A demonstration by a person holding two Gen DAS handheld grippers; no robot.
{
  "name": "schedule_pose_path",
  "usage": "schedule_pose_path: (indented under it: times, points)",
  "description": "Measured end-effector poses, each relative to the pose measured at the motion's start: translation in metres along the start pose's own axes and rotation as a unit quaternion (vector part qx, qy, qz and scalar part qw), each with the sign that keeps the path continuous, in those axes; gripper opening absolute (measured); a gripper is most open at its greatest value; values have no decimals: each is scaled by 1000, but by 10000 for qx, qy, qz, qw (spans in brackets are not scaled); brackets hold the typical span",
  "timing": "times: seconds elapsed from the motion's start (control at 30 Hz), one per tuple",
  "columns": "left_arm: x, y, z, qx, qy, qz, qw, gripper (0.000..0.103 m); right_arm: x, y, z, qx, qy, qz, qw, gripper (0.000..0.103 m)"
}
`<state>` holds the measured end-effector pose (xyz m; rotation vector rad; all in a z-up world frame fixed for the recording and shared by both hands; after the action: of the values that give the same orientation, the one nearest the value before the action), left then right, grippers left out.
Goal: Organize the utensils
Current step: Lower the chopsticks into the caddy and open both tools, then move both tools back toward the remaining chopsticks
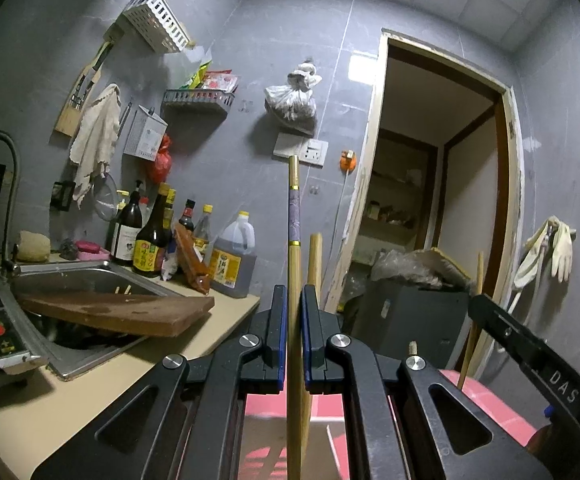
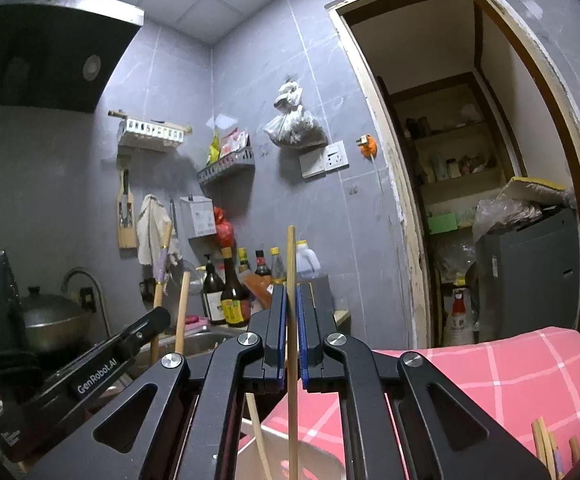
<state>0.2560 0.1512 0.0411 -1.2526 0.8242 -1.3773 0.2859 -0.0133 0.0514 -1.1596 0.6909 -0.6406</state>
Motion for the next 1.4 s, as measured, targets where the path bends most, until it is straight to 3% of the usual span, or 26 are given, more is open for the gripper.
schedule_pose_path:
  times: [0.43, 0.6, 0.63, 0.7, 0.73, 0.9, 0.97, 1.03, 1.3, 1.4]
  points:
    - [7, 14, -12, -619, 139, -22, 9980, 5, 2, 10, -4, -445, 63, 20, 9990, 5]
    - [11, 14, -16, -794, 223, -111, 9965, 6, 2, 12, -7, -577, 69, 38, 9983, 10]
    - [11, 14, -16, -819, 232, -121, 9963, 10, 2, 11, -9, -573, 84, 42, 9983, 12]
    - [13, 13, -17, -883, 242, -135, 9957, 21, 4, 7, -14, -564, 112, 85, 9983, 25]
    - [13, 11, -19, -890, 273, -194, 9955, 28, 4, 5, -16, -557, 117, 99, 9983, 26]
    - [25, 1, -26, -908, 410, -216, 9948, 31, 11, -7, -26, -557, 318, -18, 9979, 27]
    - [32, -4, -31, -892, 485, -176, 9947, 42, 15, -12, -32, -544, 421, -51, 9976, 29]
    - [38, -8, -34, -886, 543, -176, 9944, 45, 19, -16, -38, -544, 497, -86, 9972, 32]
    - [66, -13, -40, -1074, 604, 128, 9923, 64, 38, -36, -70, -555, 775, -262, 9951, 55]
    - [78, -9, -42, -1142, 627, 251, 9912, 79, 47, -45, -84, -559, 883, -318, 9940, 64]
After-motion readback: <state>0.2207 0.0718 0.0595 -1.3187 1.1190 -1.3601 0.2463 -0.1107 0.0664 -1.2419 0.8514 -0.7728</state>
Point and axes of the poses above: each gripper's, at about its wrist camera, not at the fingertips, and z roughly the way its jaws point, x to its right, y to its underside, the point moved 5 cm from there along z, roughly the way its jaws point, and after that the axes turned 12 degrees about x, right-handed, at the moved point
